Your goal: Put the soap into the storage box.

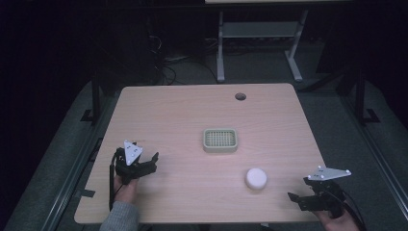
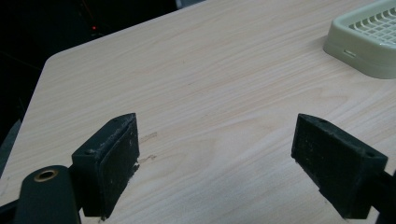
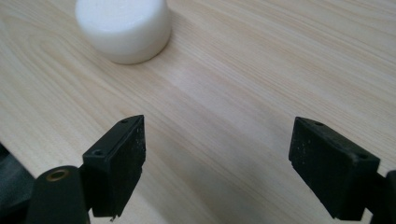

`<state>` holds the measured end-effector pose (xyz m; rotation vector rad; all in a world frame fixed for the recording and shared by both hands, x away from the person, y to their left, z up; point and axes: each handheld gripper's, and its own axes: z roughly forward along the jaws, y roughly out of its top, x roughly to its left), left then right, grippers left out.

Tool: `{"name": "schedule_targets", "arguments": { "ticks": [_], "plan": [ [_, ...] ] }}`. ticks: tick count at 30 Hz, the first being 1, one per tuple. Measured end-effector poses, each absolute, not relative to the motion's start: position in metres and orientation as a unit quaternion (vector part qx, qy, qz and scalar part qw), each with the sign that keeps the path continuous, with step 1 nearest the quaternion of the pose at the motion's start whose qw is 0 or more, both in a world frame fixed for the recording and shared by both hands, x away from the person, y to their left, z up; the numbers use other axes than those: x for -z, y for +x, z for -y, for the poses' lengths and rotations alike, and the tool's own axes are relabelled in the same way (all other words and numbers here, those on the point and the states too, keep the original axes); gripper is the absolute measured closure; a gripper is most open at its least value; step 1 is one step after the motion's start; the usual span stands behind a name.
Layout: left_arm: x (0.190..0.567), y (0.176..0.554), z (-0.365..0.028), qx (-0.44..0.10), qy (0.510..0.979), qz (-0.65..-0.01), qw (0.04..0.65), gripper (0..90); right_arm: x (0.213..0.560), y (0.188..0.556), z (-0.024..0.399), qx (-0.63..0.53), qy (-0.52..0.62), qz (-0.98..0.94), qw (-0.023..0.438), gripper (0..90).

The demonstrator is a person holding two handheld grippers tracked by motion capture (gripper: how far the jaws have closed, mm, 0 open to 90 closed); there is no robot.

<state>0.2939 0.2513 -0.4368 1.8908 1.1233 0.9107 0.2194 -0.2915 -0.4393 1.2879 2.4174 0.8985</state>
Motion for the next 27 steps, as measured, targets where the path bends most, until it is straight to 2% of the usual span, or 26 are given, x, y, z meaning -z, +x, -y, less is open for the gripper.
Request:
{"name": "schedule_targets", "arguments": {
  "ticks": [9,27],
  "plan": [
    [0.436,0.293,-0.252,-0.357,0.736,-0.439,0.371,14.8,0.427,0.225,0.287,-0.308,0.423,-0.842,0.126,16.7],
    [0.436,0.293,-0.252,-0.356,0.736,-0.439,0.373,14.8,0.405,0.247,0.251,-0.282,0.375,-0.878,0.097,16.3]
  ]
}}
